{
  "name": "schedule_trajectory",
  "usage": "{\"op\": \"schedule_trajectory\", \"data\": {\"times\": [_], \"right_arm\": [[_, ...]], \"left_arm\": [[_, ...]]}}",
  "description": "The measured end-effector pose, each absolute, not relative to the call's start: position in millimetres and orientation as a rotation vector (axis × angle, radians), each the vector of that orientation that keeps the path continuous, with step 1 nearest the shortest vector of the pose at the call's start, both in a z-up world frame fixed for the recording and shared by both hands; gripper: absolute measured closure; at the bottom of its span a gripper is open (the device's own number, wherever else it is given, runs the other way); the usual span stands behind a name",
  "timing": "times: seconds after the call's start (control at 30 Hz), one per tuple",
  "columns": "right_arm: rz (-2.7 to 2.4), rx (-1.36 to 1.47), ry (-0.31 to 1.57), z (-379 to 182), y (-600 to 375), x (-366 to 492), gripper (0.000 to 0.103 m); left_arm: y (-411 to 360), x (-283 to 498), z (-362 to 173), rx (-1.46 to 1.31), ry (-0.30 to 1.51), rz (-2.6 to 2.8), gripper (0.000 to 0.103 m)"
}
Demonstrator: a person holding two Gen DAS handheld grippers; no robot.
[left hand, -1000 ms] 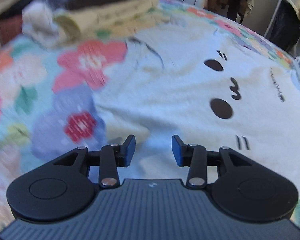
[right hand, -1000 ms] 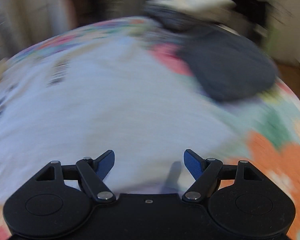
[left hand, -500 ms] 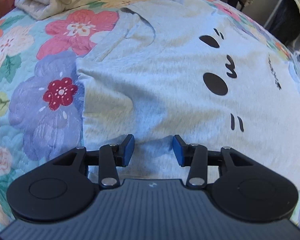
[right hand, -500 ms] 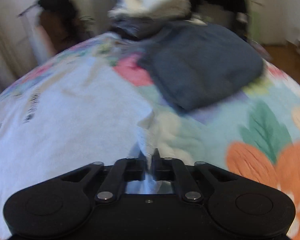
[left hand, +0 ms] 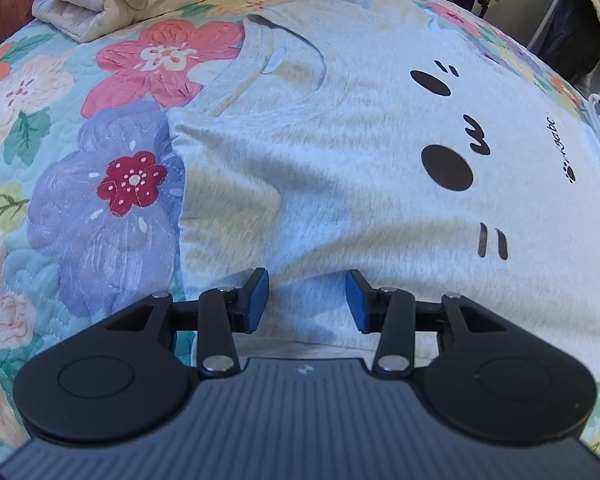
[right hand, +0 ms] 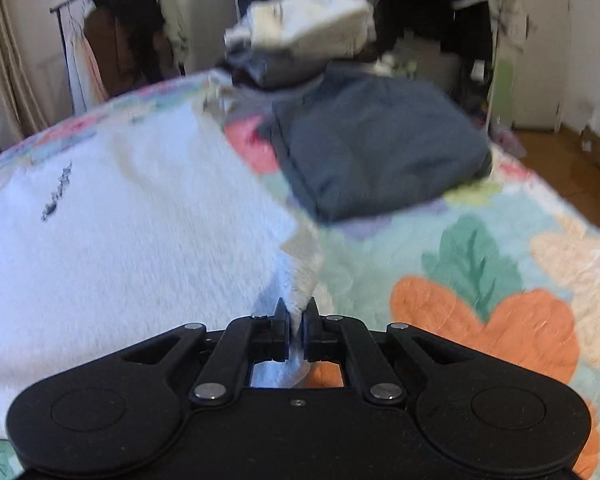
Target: Fold clothes
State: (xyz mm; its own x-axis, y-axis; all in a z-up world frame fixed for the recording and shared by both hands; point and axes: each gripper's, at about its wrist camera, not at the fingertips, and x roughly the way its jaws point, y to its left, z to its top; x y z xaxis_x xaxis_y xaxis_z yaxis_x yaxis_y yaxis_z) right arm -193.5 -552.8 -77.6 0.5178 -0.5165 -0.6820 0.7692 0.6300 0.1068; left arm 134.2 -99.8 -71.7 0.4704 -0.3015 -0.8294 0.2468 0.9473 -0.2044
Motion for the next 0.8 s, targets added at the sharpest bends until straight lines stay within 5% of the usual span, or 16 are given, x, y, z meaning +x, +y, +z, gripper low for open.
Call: {"op": "schedule_trajectory", "data": {"times": [0.17, 0.23, 0.3, 0.5, 0.8], "right_arm": [[-0.88, 0.495, 0.642, -58, -548, -210, 0.071], [-0.869, 0.482, 0.634, -38, -535, -214, 0.066], [-0.8, 0.484, 0.613, -16, -517, -210, 0.048], [-0.207, 0.633, 0.738, 8, -445, -127, 0.041], [0.177, 0.492, 1.014, 14, -318, -48, 0.036]], "left_arm": [[-89, 119, -57, -0.054, 1.059, -0.308, 0.059], [-81, 102, -44, -0.05, 1.057, -0.31, 0.051], [-75, 84, -34, -0.039, 1.06, -0.351, 0.044], [-74, 56, -27, 0.027, 1.121, -0.343, 0.032], [-68, 35, -24, -0.054, 1.225, -0.326, 0.032]]}}
